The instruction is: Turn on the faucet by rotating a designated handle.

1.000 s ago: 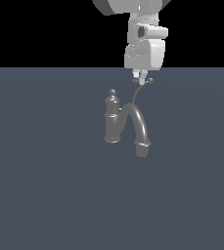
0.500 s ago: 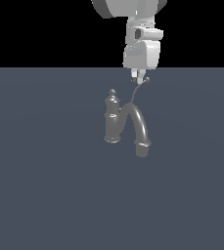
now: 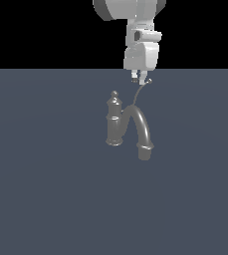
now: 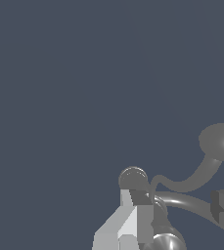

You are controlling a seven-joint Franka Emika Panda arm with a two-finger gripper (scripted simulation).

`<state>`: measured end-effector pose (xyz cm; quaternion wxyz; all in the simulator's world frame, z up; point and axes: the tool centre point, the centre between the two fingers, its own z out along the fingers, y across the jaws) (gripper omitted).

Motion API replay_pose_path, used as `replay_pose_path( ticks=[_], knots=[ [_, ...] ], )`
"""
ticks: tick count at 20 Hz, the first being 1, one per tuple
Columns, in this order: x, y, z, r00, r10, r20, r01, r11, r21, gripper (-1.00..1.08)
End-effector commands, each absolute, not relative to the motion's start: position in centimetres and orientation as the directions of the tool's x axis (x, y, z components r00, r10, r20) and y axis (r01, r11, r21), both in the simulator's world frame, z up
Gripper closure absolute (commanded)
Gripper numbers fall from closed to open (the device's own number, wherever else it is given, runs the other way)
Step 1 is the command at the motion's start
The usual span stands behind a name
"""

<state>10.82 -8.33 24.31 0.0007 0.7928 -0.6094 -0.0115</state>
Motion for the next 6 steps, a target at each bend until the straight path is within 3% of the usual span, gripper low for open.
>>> replay_pose_path(
  ticks=[1,6],
  knots=[
    [12.03,-9.75,24.14,0.242,-0.97,-0.002,-0.97,-0.242,-0.001,1.08],
    [12.92,-9.82,24.13,0.237,-0.971,-0.001,-0.971,-0.237,0.0,1.08]
  ],
)
